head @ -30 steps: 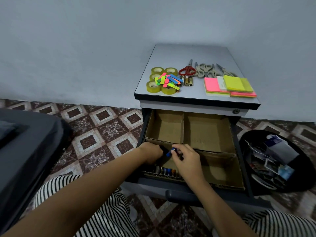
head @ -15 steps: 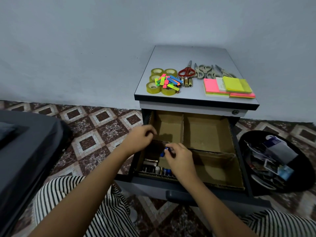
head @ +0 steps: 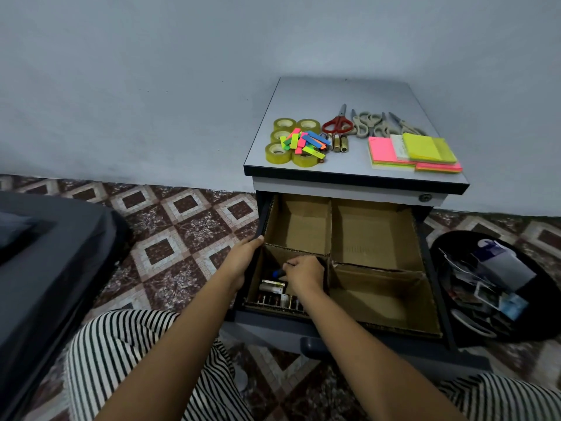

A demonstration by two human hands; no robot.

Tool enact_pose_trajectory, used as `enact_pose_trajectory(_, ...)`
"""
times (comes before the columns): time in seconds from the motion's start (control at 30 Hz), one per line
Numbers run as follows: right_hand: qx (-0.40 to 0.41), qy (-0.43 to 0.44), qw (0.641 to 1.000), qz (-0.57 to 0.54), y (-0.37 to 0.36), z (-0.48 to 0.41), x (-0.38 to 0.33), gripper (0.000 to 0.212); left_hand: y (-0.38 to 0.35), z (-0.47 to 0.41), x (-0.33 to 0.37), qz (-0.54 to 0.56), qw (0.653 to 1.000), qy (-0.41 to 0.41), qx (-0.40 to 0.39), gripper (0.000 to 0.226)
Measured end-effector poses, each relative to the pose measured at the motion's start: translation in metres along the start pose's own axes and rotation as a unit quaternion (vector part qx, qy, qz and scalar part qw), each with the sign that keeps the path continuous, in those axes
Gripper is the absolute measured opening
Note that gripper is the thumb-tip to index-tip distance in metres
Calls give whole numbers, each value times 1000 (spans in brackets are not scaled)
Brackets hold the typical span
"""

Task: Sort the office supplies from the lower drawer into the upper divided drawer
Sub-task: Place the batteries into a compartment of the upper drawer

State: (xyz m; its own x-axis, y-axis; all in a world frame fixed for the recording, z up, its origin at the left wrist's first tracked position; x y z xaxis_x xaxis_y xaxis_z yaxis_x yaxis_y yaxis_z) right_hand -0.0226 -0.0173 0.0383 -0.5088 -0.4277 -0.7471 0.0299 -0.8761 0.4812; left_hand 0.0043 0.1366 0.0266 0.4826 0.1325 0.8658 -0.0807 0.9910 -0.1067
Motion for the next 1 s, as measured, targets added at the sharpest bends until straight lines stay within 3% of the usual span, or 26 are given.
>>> enact_pose_trajectory(0.23, -31, -53, 997, 56, -14, -7, 11, 23, 0, 1, -1, 29, 999, -14, 2, 41)
enact_pose_trajectory(0.47, -36, -20, 989, 142, -19, -6, 8, 23, -1, 1, -2, 32, 999, -16, -4, 33)
enact_pose_trajectory(1.0, -62, -19, 994, 86, -18, -9, 13, 21, 1, -1, -5, 21, 1000, -13, 5, 45)
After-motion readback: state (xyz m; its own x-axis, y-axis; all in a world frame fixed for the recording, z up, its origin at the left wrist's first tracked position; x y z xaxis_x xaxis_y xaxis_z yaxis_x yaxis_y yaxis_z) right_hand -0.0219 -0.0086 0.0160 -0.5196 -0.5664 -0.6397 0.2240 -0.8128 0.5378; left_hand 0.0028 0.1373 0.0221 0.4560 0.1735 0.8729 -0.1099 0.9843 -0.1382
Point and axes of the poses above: each hand's wrist, its own z-axis away from the middle knuckle, its own y-axis out of the back of the hand, x = y × z, the point moved 7 cm from there along -z, towards the middle knuckle, and after that the axes turned 3 degrees about -x, right-handed, at the moved point
